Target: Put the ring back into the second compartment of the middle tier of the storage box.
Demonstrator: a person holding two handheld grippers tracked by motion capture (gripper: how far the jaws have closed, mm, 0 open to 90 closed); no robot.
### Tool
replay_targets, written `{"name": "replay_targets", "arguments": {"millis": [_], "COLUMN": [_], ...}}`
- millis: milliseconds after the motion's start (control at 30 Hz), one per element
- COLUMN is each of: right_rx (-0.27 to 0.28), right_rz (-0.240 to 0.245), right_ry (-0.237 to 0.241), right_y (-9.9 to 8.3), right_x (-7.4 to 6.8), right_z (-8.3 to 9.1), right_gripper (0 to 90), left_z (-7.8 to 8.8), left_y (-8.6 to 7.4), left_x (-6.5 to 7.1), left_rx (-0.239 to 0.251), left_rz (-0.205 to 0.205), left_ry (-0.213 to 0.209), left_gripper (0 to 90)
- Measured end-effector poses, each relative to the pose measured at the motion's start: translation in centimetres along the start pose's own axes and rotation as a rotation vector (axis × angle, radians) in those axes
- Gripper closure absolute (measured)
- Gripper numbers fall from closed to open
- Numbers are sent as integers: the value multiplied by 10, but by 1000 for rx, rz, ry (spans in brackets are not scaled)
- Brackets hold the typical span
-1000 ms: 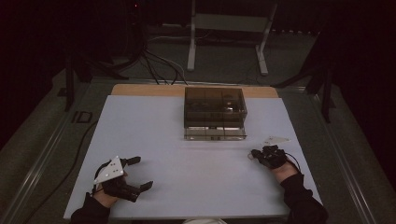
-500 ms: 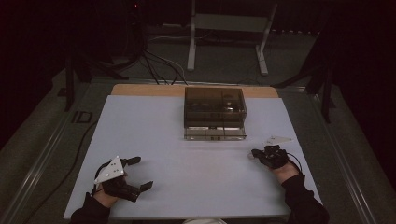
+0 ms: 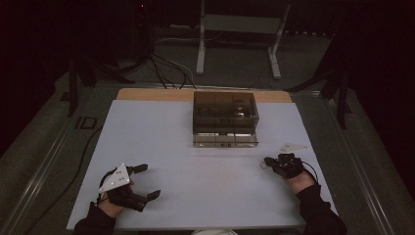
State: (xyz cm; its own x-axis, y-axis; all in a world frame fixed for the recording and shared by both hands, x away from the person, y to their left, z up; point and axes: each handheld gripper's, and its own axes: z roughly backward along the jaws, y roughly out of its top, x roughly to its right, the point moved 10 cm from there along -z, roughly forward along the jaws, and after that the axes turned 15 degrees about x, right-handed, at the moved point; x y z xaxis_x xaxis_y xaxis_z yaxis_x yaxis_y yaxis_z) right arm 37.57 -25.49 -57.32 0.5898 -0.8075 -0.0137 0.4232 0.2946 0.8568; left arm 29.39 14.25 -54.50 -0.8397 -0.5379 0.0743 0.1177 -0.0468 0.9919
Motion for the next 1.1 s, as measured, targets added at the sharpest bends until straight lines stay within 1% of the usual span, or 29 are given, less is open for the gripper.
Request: {"name": "replay_targets", "arguments": {"millis": [167,233,367,433,533,633,733,833,967,1033,1100], "right_rx": [2,3,6,7,14,16,24,31,37,41,45], "right_rz": [2,1,-1,1,4,6,6,7,19,17,18], "right_ry": [5,5,5,5,6,7,6,9,4,6,5], "right_y": [2,3,5,6,9,10,14,16,21,23,26], "right_x": [-1,-2,-2,-2,-3,-4,-4,-6,-6,-7,-7], "right_z": [1,2,4,4,5,6,8,10,12,12,12], "right_gripper": [889,889,888,888,888,888,889,889,888,888,888], "left_z": [0,0,0,0,0,0,0,0,-1,-1,0], "left_y": [1,-1,1,0,1,-1,1,-1,0,-1,0], "left_x": [0,0,0,0,0,0,0,0,1,1,1], "left_rx": [5,-1,6,-1,7,-1,6,-2,3,-5,0], "left_rz": [0,1,1,1,1,0,0,1,0,1,2], "left_ry": [0,0,-1,-1,-1,-1,-1,-2,-1,-2,-2], "left_gripper": [9,9,9,9,9,9,9,9,9,9,9]}}
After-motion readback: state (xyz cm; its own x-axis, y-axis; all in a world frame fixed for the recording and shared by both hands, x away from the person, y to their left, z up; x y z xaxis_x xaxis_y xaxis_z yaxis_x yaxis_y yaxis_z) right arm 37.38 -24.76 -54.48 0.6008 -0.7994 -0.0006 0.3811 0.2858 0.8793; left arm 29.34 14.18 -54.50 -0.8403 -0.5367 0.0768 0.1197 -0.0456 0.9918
